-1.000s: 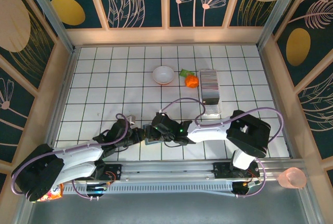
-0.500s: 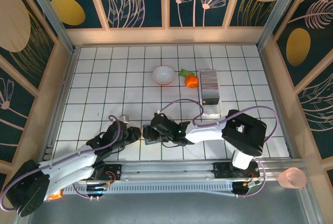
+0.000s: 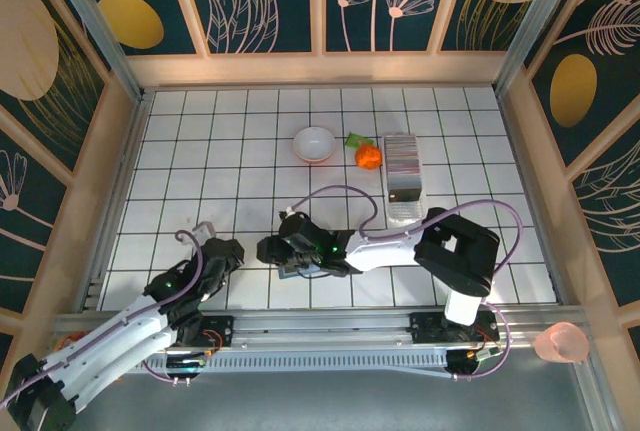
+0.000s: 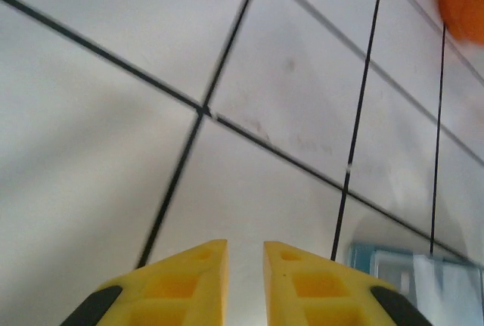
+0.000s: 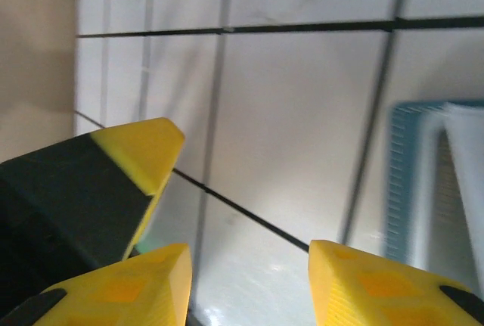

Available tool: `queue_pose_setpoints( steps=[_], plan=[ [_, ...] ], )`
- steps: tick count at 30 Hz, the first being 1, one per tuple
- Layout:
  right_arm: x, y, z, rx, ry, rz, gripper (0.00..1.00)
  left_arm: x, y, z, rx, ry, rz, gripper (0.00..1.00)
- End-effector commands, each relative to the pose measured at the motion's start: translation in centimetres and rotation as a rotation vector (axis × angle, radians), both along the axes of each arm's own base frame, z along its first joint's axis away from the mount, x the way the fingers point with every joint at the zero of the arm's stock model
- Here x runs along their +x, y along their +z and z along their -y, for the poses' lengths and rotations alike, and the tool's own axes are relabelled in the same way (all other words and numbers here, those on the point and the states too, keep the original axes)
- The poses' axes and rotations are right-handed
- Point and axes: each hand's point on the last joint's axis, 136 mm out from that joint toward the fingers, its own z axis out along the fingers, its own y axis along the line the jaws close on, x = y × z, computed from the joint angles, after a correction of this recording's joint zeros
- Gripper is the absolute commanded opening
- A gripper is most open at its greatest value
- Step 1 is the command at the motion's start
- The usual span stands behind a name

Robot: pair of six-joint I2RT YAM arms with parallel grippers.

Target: Put the credit cards into the card holder

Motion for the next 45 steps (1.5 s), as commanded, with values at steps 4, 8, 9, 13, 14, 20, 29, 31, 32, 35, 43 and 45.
queue_pose_setpoints(
  steps=[4,8,9,13,14,20,29,31,32,35,43,45],
  plan=[
    [1.8,5.6,-3.1,0.162,0.048,0.094,0.45,0.5,5.6,-5.7,0.125,0.252,0.132,0.32],
    [4.7,8.6,-1.9,0.192,0.033,0.151,0.45,1.2,7.7,-4.2,0.085,0.183,0.185,0.34],
    [6.1,9.4,-0.8,0.187,0.008,0.182,0.45,1.4,7.8,-3.0,0.056,0.133,0.189,0.35],
    [11.1,12.5,5.4,0.080,-0.088,0.335,0.46,1.8,7.2,1.4,-0.045,-0.051,0.168,0.40],
    [12.6,13.5,7.8,0.037,-0.112,0.389,0.47,1.8,6.9,2.7,-0.073,-0.103,0.152,0.41],
    [18.3,19.9,20.6,-0.171,-0.155,0.771,0.46,0.6,4.0,9.6,-0.213,-0.397,0.023,0.45],
    [16.5,16.5,28.2,-0.842,0.523,1.321,0.76,-0.6,0.3,11.6,-0.218,-0.510,-0.087,0.45],
    [16.1,13.4,30.0,-0.917,0.699,1.226,0.76,-0.8,0.0,11.6,-0.221,-0.517,-0.092,0.45],
    [16.2,11.8,31.4,-0.973,0.764,1.172,0.76,-0.9,-0.2,11.6,-0.224,-0.520,-0.093,0.49],
    [16.4,7.4,34.9,-1.143,0.918,1.068,0.77,-1.0,-0.3,11.8,-0.225,-0.538,-0.091,0.50],
    [18.4,4.6,34.7,-1.183,0.964,1.153,0.81,-1.4,-1.1,12.1,-0.221,-0.568,-0.111,0.51],
    [18.9,3.8,34.7,-1.193,0.983,1.145,0.81,-1.4,-1.3,12.2,-0.220,-0.571,-0.118,0.51]
  ],
)
